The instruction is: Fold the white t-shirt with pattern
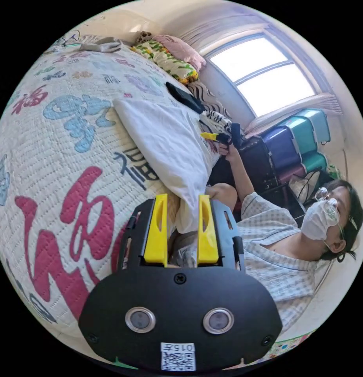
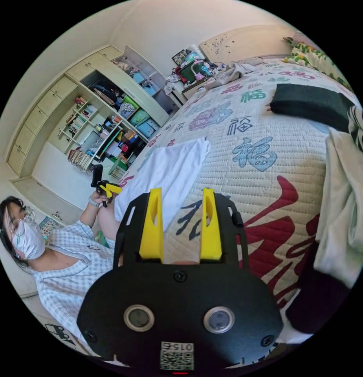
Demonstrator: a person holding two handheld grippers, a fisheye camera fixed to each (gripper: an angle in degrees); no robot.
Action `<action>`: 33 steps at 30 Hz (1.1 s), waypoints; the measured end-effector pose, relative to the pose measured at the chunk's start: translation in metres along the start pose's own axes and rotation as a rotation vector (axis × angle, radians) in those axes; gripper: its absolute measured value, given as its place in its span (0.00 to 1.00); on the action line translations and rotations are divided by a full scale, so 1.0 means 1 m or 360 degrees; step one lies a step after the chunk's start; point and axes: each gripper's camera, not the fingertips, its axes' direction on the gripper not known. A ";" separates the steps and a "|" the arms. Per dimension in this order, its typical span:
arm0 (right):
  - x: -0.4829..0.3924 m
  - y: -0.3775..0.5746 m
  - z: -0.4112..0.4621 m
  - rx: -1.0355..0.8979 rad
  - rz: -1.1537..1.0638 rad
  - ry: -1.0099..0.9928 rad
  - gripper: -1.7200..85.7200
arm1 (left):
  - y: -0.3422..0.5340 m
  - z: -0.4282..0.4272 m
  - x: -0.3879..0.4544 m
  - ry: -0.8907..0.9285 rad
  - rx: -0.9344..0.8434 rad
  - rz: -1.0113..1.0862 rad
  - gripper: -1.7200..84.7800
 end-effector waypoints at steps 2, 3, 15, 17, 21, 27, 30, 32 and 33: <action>0.016 -0.016 0.010 0.0031 0.0048 -0.0010 0.20 | -0.014 -0.023 -0.010 -0.0062 0.0202 0.0001 0.15; 0.027 -0.026 0.020 0.0028 0.0081 -0.0012 0.21 | -0.029 -0.028 -0.020 -0.0100 0.0275 0.0000 0.16; 0.043 -0.089 0.084 -0.0305 0.0076 -0.0212 0.13 | -0.128 0.073 -0.130 0.0348 0.0163 -0.0304 0.08; 0.042 -0.094 0.095 -0.0389 0.0079 -0.0273 0.09 | -0.127 0.069 -0.123 0.0308 0.0181 -0.0286 0.05; 0.016 -0.113 0.083 -0.0200 -0.0067 -0.0240 0.07 | -0.138 0.036 -0.078 0.0159 0.0215 -0.0051 0.03; -0.039 -0.145 0.066 0.0063 -0.0212 -0.0022 0.07 | -0.162 -0.020 -0.005 -0.0191 0.0417 0.0231 0.03; -0.062 -0.141 0.066 0.0043 -0.0270 0.0036 0.07 | -0.157 -0.022 0.019 -0.0353 0.0420 0.0295 0.03; -0.076 -0.129 0.059 0.0035 -0.0332 -0.0008 0.07 | -0.143 -0.022 0.037 -0.0339 0.0437 0.0374 0.03; -0.087 -0.117 0.051 0.0038 -0.0386 -0.0055 0.07 | -0.130 -0.023 0.051 -0.0335 0.0437 0.0447 0.03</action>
